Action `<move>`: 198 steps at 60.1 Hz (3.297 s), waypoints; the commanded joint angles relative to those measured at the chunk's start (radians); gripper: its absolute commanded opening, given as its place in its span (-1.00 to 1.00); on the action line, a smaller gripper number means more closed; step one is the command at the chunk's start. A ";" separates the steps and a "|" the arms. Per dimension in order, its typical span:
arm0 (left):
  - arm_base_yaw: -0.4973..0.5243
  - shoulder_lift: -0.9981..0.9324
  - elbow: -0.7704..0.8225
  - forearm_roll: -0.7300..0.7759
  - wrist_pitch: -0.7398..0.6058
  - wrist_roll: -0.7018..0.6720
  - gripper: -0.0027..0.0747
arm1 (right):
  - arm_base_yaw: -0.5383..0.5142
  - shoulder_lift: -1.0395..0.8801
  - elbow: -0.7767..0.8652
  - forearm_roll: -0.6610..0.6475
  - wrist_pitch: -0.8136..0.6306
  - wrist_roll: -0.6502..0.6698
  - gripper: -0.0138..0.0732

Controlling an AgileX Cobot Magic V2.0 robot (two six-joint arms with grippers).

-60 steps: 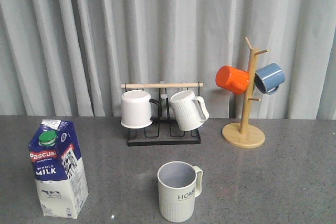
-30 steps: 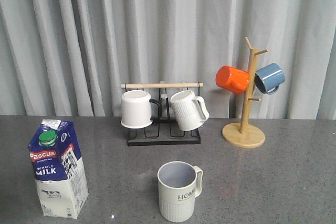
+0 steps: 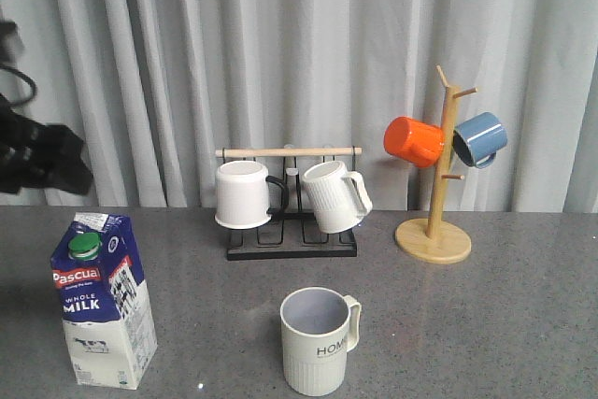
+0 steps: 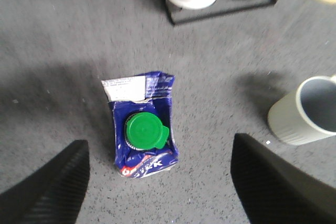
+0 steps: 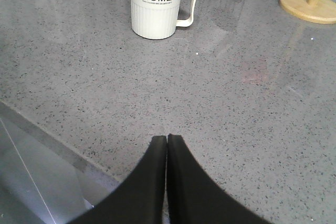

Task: Place milk next to cup
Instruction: 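Lower the left gripper onto the milk carton top and grasp it, then lift the milk carton and carry it beside the HOME mug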

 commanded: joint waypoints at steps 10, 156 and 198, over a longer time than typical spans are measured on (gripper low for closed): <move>0.001 0.066 -0.034 0.004 -0.012 -0.010 0.48 | -0.004 0.011 -0.027 -0.002 -0.071 0.006 -0.69; -0.213 0.321 -0.197 -0.145 -0.010 -0.095 -0.76 | -0.004 0.011 -0.027 -0.001 -0.071 0.010 -0.69; -0.271 0.343 -0.197 -0.116 -0.010 -0.078 -0.18 | -0.004 0.011 -0.027 0.000 -0.071 0.010 -0.69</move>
